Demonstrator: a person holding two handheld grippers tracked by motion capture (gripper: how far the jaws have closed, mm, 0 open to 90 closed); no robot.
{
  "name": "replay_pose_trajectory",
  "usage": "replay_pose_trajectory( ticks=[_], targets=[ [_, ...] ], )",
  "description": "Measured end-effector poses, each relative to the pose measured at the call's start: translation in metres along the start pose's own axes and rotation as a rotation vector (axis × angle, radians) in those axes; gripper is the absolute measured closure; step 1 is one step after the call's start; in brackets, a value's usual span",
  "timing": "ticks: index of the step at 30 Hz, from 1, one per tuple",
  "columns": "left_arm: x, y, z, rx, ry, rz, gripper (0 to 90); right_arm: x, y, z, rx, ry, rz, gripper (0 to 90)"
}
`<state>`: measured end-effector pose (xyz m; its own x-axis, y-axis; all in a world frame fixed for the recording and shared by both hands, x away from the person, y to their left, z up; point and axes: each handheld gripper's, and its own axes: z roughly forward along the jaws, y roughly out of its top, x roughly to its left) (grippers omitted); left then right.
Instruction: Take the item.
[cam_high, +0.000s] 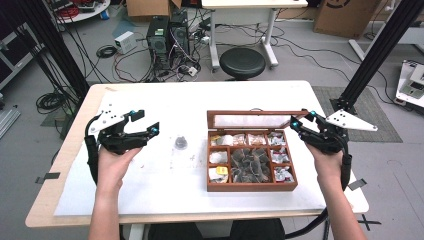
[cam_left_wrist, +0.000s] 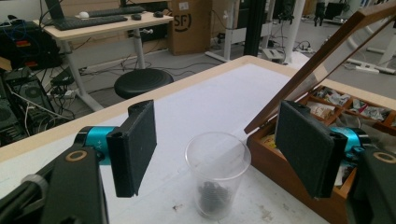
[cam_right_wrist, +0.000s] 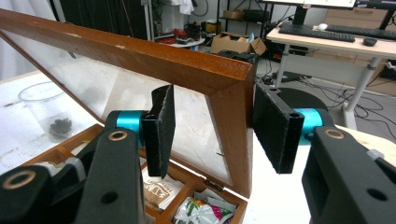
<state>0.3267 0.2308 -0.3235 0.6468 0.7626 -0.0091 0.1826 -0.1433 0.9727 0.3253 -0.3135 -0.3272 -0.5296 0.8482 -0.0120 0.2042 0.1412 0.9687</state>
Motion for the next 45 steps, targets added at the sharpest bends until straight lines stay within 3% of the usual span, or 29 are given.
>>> replay_pose_trajectory(
  ticks=[11,25,45],
  targets=[
    [0.0006,0.0086,-0.0043,0.008,0.007,-0.027,27.9,0.0002,-0.0003,-0.0004,0.001,0.001,0.0,50.4],
    [0.0011,0.01,-0.007,-0.006,0.002,-0.029,27.5,-0.0002,-0.0003,-0.0001,-0.001,0.001,-0.003,50.4],
    [0.0006,0.0093,-0.0052,0.017,-0.008,-0.029,26.7,-0.0003,-0.0002,0.0,-0.001,0.003,-0.001,50.4]
  ],
)
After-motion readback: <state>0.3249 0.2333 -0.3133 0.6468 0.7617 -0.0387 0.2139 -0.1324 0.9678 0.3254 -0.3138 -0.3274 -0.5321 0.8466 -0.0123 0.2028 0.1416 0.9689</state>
